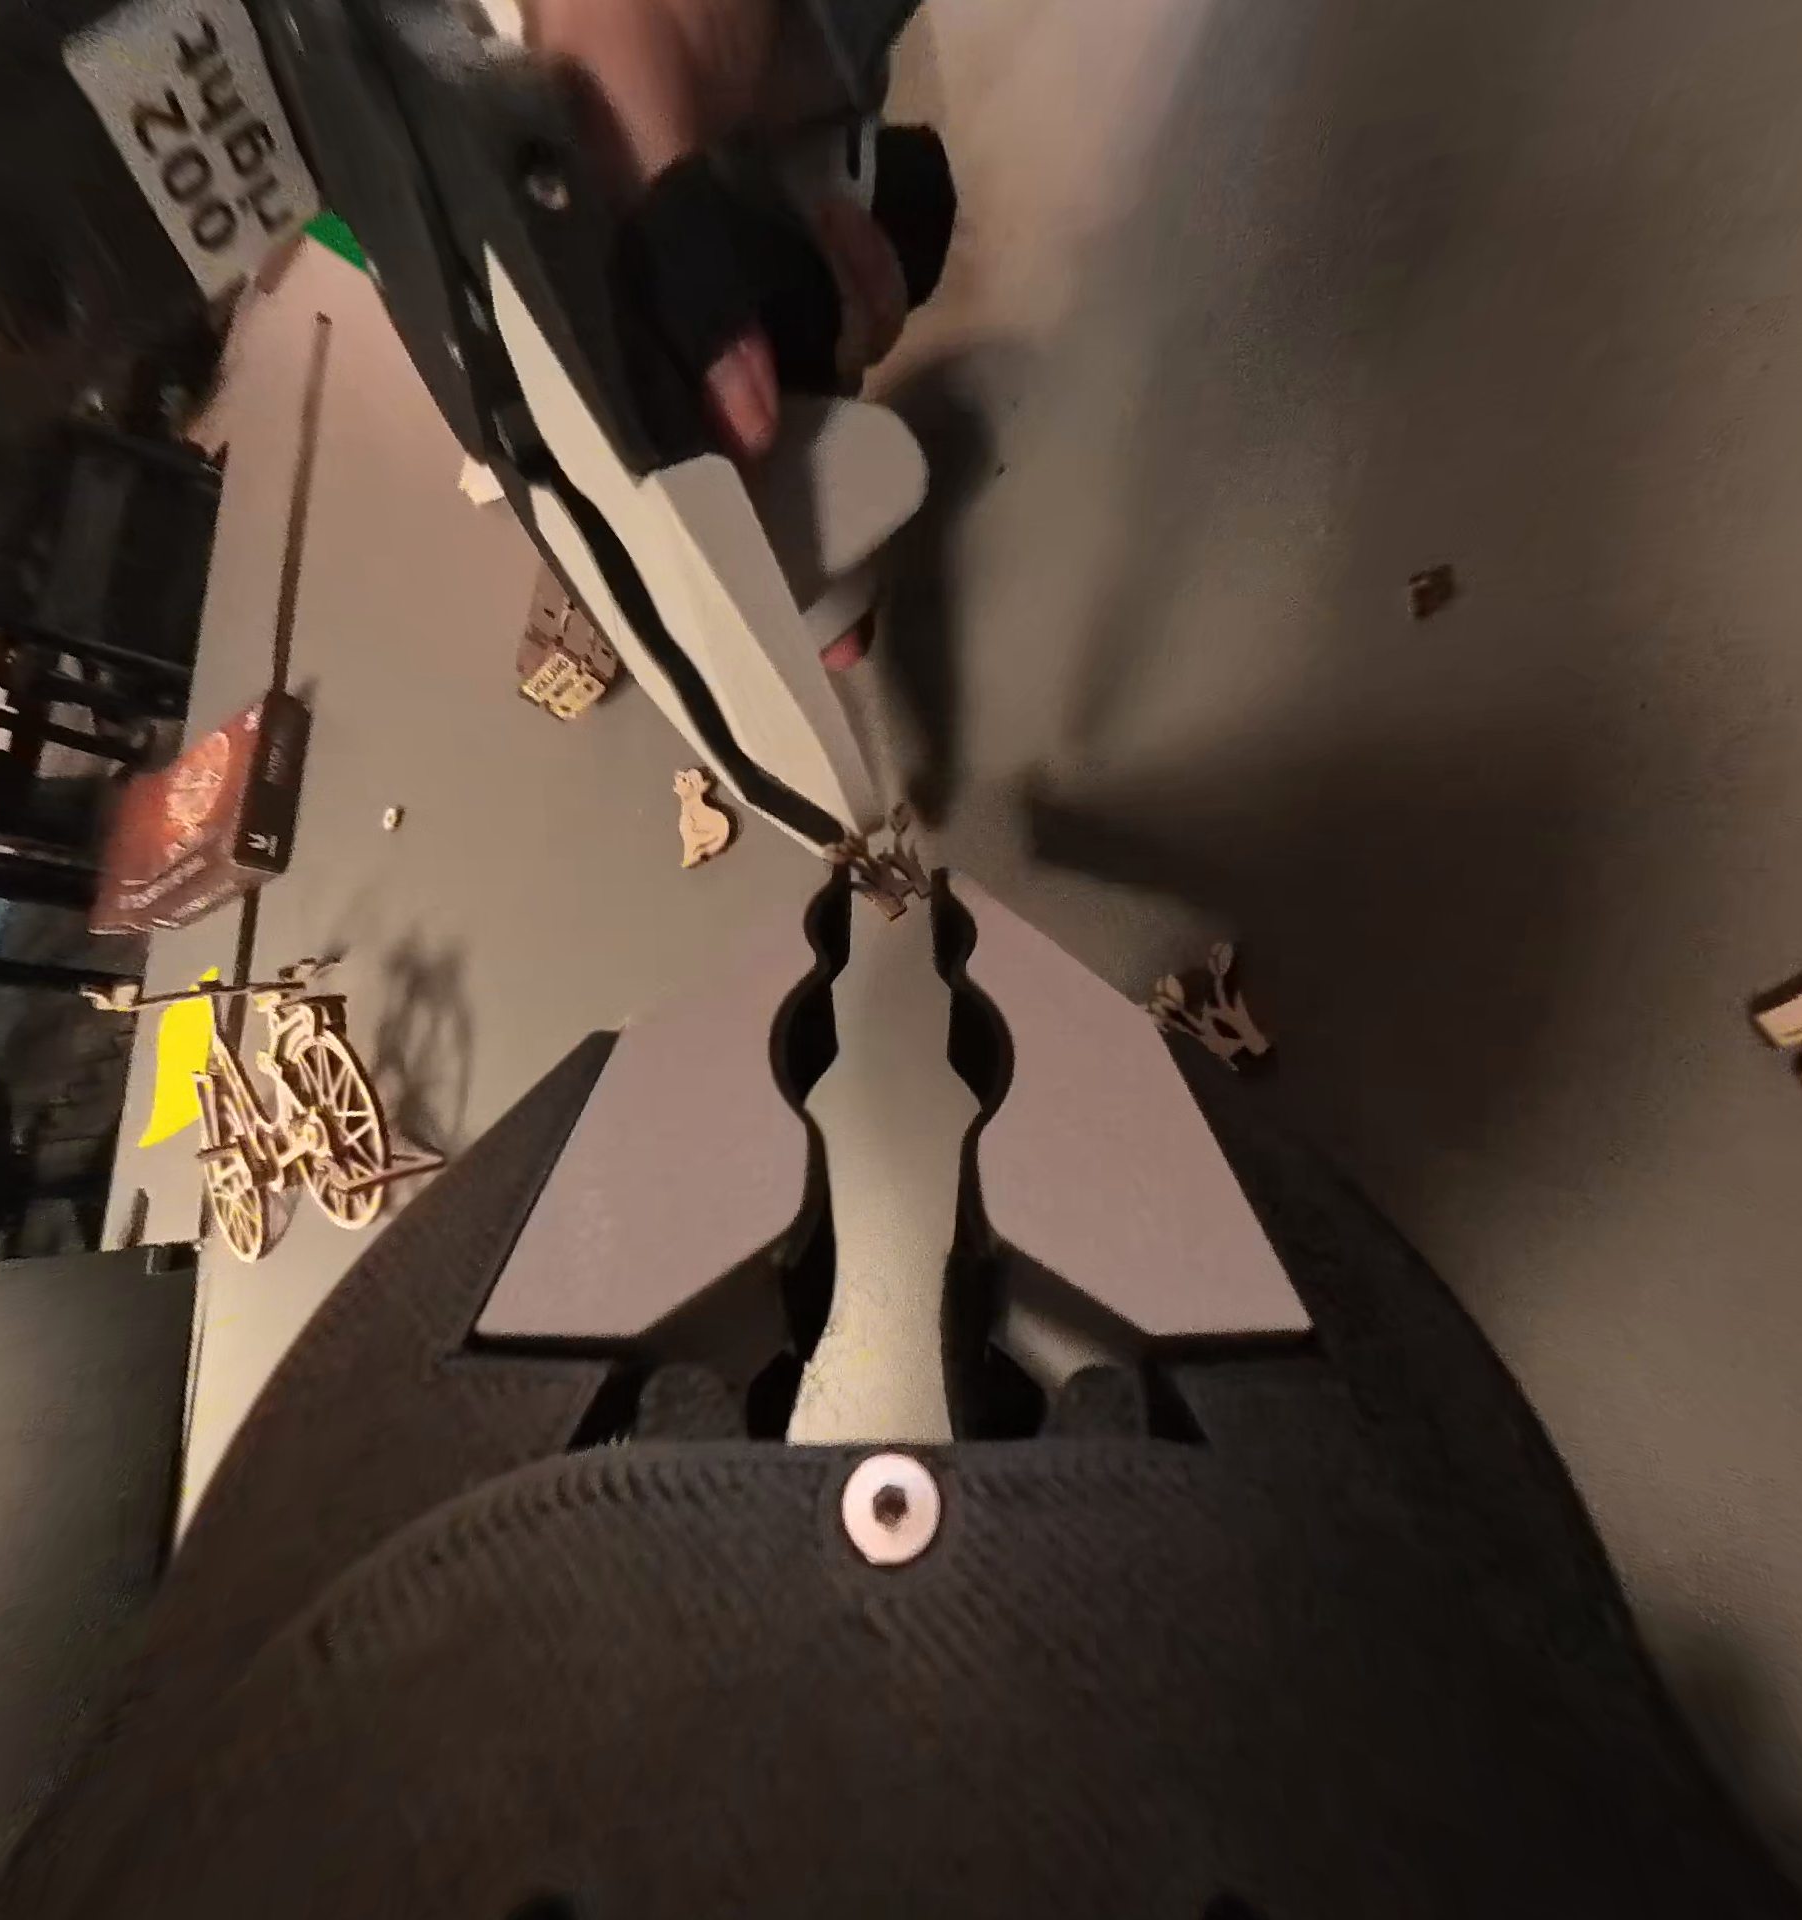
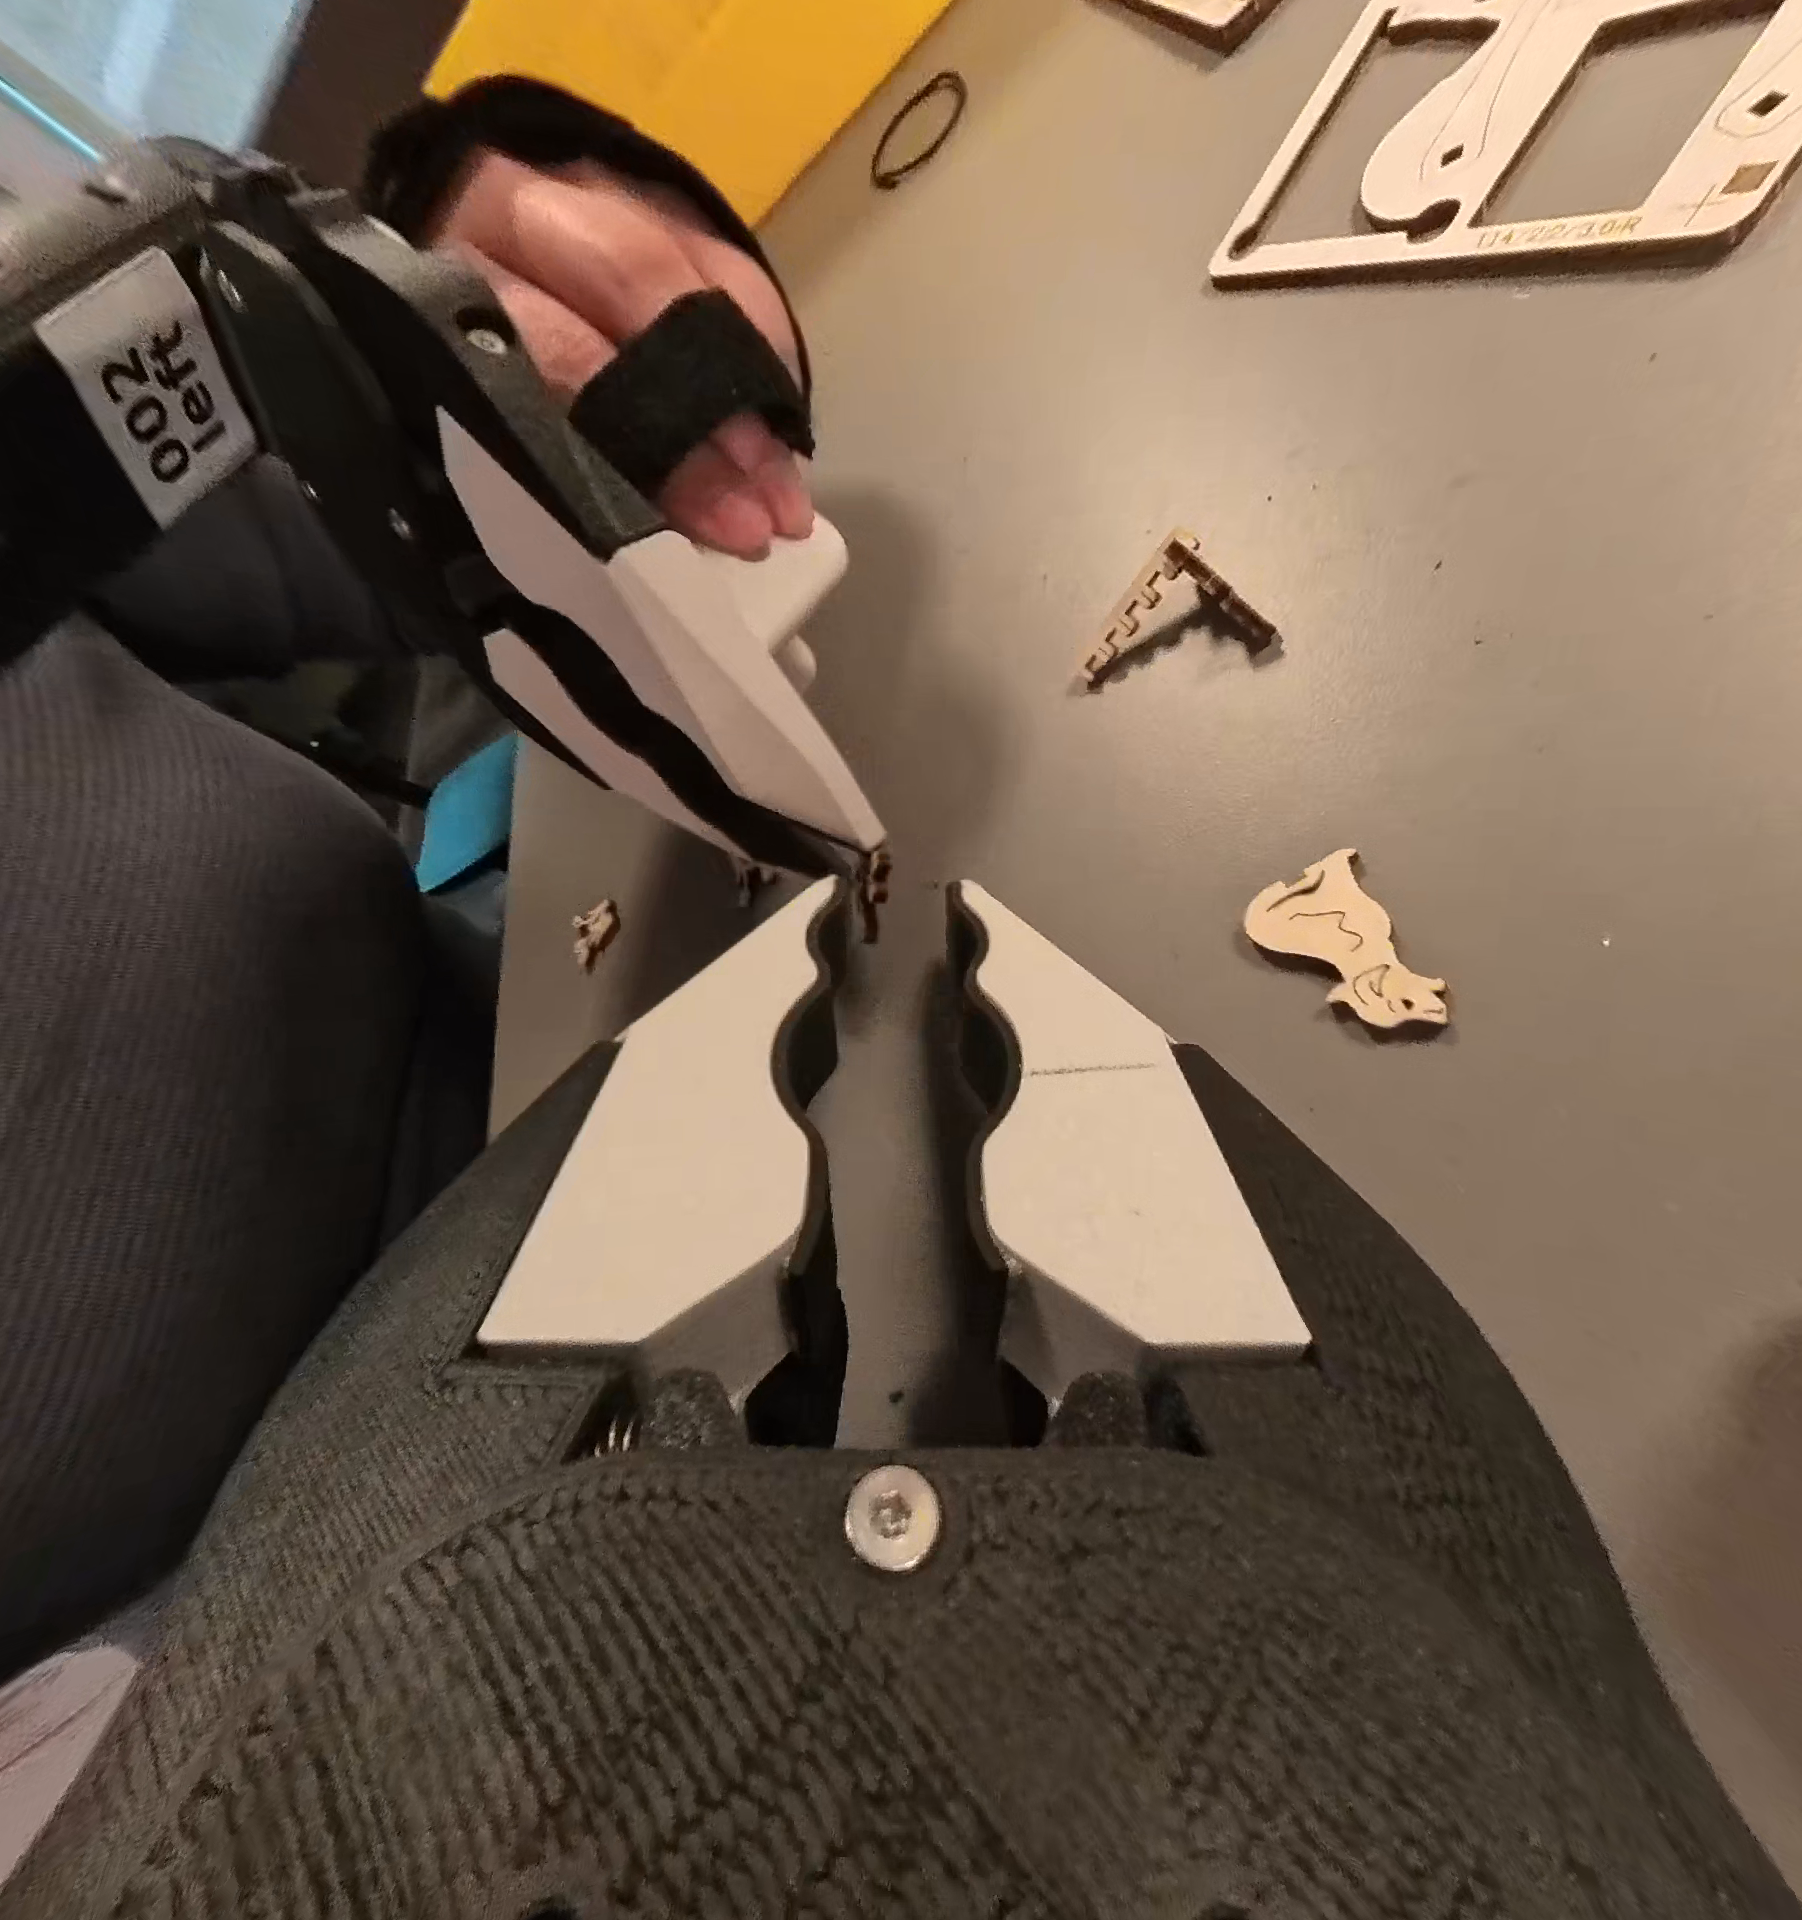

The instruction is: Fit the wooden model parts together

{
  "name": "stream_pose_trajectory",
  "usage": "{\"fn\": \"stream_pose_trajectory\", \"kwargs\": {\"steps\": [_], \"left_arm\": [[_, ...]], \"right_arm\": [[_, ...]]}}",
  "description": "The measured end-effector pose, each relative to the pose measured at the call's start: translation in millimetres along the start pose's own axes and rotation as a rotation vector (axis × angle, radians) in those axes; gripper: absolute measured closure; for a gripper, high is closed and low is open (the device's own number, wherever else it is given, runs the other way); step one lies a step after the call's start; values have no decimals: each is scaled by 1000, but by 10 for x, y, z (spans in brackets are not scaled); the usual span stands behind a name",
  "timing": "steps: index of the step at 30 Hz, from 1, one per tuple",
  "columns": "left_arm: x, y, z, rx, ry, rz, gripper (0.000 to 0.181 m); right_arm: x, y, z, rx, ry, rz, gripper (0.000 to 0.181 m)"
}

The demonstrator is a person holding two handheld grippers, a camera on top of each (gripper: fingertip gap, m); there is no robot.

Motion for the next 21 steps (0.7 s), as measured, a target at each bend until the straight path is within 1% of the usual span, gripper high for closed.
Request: {"fn": "stream_pose_trajectory", "kwargs": {"steps": [4, 7, 8, 9, 11, 13, 15, 17, 19, 21], "left_arm": [[-16, -22, -21, 11, -17, 3, 168], [-37, -5, -15, 25, -4, -57, 168], [-65, 31, -26, 12, -6, -82, 162], [-116, 102, -37, -20, -19, -115, 151], [-231, 284, -53, -78, -24, -236, 136], [-321, 429, -52, -87, 0, -363, 126], [-372, 520, -25, -72, 45, -448, 125], [-398, 561, 11, -51, 94, -494, 127], [-412, 570, 33, -43, 121, -503, 129], [-418, 562, 43, -38, 122, -477, 133]], "right_arm": [[-42, -11, 13, 14, -46, -14, 180], [-32, -24, 0, 22, -34, -30, 181], [-17, -28, -13, 27, -23, -36, 181], [3, -34, -31, 33, -10, -40, 181], [33, -64, -74, 65, 8, -52, 181], [37, -99, -103, 96, 12, -70, 181], [45, -120, -117, 113, 31, -94, 181], [36, -130, -115, 120, 35, -121, 180], [32, -132, -113, 119, 44, -135, 180], [34, -133, -116, 120, 52, -145, 180]]}}
Point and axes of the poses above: each gripper's, where its closed fingertips meet, z out along the fingers, y out of its underside, x = y × z across the jaws, the point moved 6 cm from there along -z, back along the fingers, and after that the axes turned 3 degrees about z, right-handed, at the moved point
